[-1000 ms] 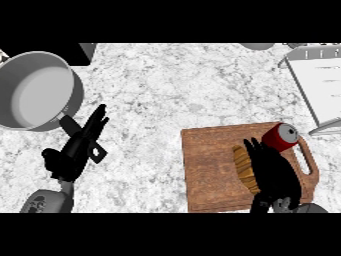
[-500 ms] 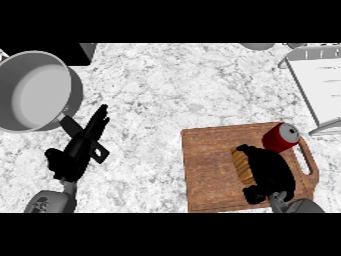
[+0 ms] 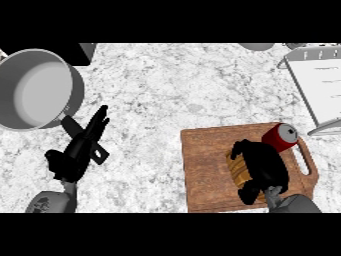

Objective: Pick the croissant from the cutting board and place it in the tiered basket

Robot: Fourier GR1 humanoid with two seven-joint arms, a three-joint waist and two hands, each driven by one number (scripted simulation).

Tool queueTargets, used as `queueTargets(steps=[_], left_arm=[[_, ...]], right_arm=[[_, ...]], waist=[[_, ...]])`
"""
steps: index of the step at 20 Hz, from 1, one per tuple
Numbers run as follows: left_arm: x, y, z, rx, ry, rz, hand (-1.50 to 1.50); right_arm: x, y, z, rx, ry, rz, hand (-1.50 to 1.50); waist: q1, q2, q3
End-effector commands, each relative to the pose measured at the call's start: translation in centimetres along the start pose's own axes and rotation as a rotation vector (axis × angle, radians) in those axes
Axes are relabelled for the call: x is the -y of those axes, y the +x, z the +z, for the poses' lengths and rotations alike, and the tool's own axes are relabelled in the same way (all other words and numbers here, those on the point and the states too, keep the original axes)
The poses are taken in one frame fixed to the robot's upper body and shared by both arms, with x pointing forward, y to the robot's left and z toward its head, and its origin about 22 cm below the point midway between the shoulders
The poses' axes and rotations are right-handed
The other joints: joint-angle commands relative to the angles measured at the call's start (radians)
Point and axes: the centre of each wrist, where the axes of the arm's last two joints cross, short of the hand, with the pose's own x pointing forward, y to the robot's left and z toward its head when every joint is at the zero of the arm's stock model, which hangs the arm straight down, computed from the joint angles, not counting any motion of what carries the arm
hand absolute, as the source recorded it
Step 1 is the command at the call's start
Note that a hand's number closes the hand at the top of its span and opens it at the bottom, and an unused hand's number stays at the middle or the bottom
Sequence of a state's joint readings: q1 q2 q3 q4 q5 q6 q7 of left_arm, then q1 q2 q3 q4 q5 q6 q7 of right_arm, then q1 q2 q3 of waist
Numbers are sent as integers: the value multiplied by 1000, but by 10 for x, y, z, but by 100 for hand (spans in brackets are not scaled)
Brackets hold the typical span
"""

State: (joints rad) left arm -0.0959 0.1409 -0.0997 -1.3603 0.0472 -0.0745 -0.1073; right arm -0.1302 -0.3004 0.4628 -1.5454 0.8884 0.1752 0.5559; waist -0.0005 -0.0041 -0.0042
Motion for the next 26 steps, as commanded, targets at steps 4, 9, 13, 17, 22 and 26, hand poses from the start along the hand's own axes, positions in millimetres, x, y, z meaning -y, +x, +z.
queueTargets(steps=[4,9,13,17,22,26], left_arm=[[5,4,-15,-10,7,5,0],[-25,-5,13,-37,114,-5,0],[-26,-9,20,-37,118,3,0],[-15,-6,13,-23,90,5,0],[-5,0,-1,-11,39,14,0],[-10,16,-2,1,22,-12,0]], right_arm=[[-1,13,9,43,-92,-13,150],[2,-125,16,-885,-192,-207,150],[30,-167,35,-1230,-440,-390,150],[82,-151,58,-1131,-767,-643,150],[123,-127,106,-1078,-981,-531,150],[183,-121,117,-1076,-1017,-538,150]], waist=[[-2,4,4],[-135,-14,2],[-119,-16,1],[-86,-16,1],[-34,-2,1],[-4,0,3]])
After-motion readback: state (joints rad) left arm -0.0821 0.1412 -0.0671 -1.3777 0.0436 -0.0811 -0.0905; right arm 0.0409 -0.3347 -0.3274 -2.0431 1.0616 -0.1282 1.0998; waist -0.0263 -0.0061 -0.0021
